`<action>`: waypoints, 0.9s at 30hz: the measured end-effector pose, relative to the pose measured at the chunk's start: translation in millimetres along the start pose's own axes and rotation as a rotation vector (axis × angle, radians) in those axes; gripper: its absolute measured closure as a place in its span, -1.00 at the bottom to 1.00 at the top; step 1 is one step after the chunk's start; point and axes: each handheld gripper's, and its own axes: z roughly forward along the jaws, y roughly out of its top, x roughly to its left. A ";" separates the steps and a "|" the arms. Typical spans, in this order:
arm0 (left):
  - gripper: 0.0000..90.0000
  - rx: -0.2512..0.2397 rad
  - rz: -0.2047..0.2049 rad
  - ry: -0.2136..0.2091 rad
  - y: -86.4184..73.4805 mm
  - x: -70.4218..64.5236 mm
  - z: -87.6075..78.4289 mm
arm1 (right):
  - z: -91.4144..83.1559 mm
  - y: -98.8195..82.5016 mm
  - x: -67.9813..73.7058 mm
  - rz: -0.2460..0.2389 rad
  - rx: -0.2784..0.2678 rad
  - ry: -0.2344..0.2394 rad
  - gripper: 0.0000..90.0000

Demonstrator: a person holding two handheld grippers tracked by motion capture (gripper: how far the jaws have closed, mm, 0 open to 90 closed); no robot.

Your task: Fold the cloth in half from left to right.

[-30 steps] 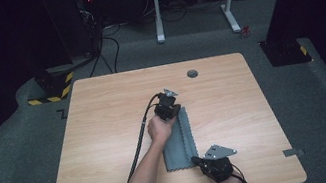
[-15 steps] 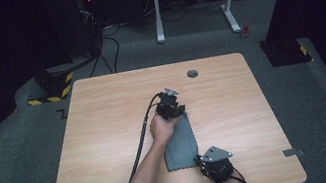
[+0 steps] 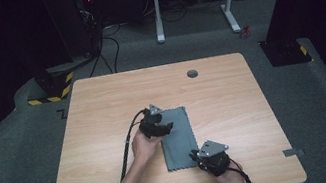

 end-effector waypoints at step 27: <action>-0.15 -0.038 0.012 0.002 -80.7 -52.1 -49.1 | 5.4 -13.4 -13.7 0.086 0.026 0.038 0.48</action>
